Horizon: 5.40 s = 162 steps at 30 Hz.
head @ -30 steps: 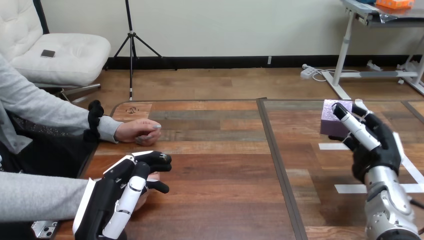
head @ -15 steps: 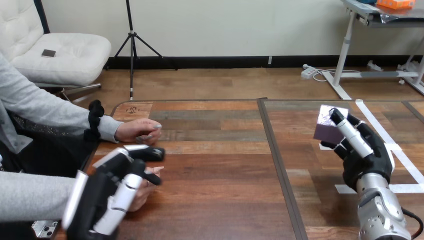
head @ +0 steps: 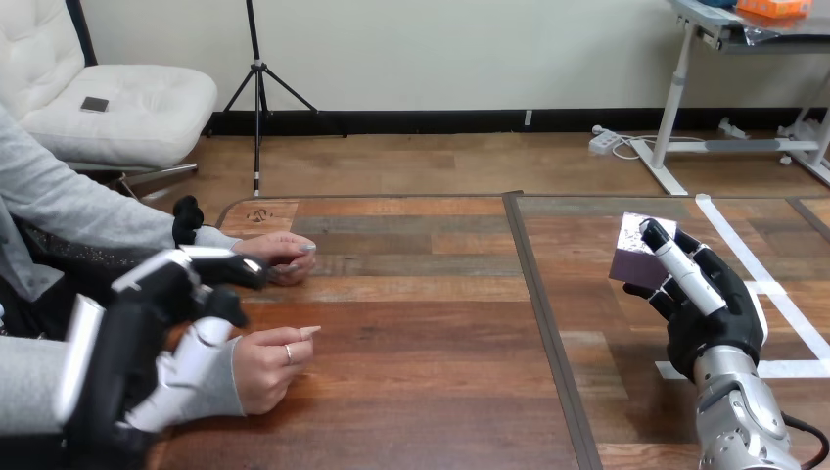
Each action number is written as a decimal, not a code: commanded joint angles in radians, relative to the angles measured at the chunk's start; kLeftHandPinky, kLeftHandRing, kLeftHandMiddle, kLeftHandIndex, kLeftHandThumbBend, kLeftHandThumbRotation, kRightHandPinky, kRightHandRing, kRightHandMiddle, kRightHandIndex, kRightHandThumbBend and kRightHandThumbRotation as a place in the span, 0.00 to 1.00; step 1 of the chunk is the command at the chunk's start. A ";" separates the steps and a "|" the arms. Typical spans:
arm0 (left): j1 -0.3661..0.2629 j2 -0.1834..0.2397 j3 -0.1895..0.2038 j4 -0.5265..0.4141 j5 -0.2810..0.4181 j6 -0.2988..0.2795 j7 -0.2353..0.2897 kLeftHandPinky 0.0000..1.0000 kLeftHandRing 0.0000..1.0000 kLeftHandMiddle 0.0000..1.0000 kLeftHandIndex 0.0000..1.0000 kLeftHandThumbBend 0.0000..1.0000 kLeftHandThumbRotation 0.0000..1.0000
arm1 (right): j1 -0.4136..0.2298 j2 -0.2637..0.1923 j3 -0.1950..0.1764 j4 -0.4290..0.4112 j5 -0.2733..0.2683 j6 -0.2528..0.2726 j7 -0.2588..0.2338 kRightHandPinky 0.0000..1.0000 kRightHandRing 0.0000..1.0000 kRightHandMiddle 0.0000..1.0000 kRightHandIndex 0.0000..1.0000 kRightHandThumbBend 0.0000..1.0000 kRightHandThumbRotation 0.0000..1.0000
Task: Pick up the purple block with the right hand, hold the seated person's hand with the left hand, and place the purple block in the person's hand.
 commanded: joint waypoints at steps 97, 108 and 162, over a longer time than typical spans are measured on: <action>-0.081 0.517 0.008 -0.321 0.636 0.440 0.002 0.73 0.82 0.84 0.82 1.00 0.32 | 0.097 0.039 0.039 -0.362 -0.005 0.280 0.016 0.36 0.41 0.46 0.46 0.73 0.00; -0.103 0.575 -0.017 -0.347 0.568 0.510 -0.155 0.77 0.83 0.85 0.83 1.00 0.32 | 0.101 0.032 0.032 -0.362 -0.006 0.274 0.030 0.36 0.40 0.46 0.46 0.72 0.00; -0.208 0.608 -0.123 -0.230 0.773 0.496 -0.010 0.75 0.78 0.81 0.78 1.00 0.37 | 0.119 0.032 0.004 -0.420 0.020 0.311 0.022 0.36 0.40 0.46 0.45 0.74 0.00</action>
